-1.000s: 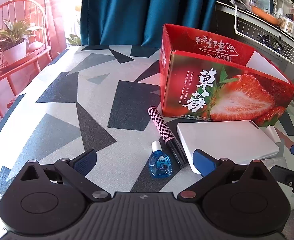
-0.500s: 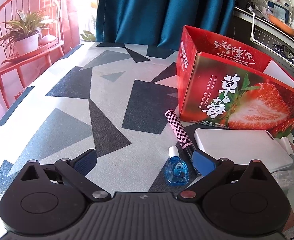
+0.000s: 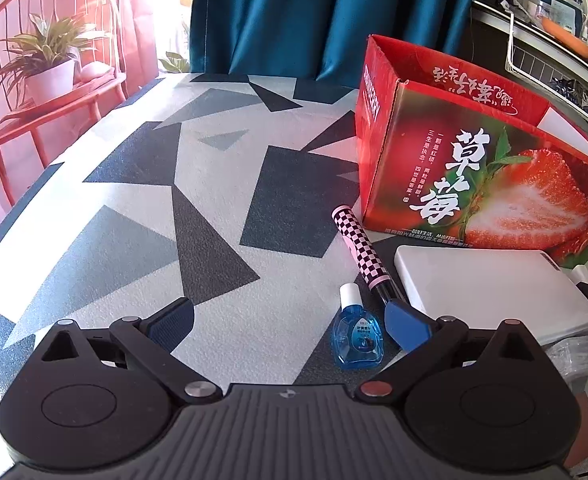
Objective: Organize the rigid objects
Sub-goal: 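Lower the right tool onto the white charger plug and close on it, then close the left tool on the blue eye-drop bottle while the right tool holds the charger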
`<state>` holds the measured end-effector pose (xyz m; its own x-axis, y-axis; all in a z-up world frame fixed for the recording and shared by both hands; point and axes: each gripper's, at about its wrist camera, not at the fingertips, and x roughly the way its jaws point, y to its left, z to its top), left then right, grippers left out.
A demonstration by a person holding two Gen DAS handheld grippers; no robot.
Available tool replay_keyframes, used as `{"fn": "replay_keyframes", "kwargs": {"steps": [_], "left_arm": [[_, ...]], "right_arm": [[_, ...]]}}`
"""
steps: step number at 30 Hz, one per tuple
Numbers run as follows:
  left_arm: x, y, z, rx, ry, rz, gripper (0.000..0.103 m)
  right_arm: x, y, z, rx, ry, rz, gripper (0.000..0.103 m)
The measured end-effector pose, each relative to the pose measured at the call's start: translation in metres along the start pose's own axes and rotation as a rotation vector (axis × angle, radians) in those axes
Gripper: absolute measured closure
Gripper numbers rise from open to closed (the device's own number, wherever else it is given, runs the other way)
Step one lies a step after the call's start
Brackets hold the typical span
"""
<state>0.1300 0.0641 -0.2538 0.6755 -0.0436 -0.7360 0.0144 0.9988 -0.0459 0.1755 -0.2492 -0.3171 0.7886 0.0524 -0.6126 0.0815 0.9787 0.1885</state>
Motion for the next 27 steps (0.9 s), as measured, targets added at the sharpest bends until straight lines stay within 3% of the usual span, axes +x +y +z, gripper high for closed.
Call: {"fn": "replay_keyframes", "kwargs": {"steps": [2,17,27], "left_arm": [[0.001,0.001,-0.001,-0.005,0.006,-0.004,0.001],[0.005,0.002,-0.002,-0.009,0.015,-0.001,0.003],[0.008,-0.002,-0.005,0.018,0.017,-0.018,0.014]], "right_arm": [[0.002,0.001,0.000,-0.019,0.014,-0.020,0.073],[0.020,0.008,-0.008,-0.119,-0.015,-0.055,0.080],[0.018,0.012,-0.013,-0.156,-0.025,-0.041,0.081]]}}
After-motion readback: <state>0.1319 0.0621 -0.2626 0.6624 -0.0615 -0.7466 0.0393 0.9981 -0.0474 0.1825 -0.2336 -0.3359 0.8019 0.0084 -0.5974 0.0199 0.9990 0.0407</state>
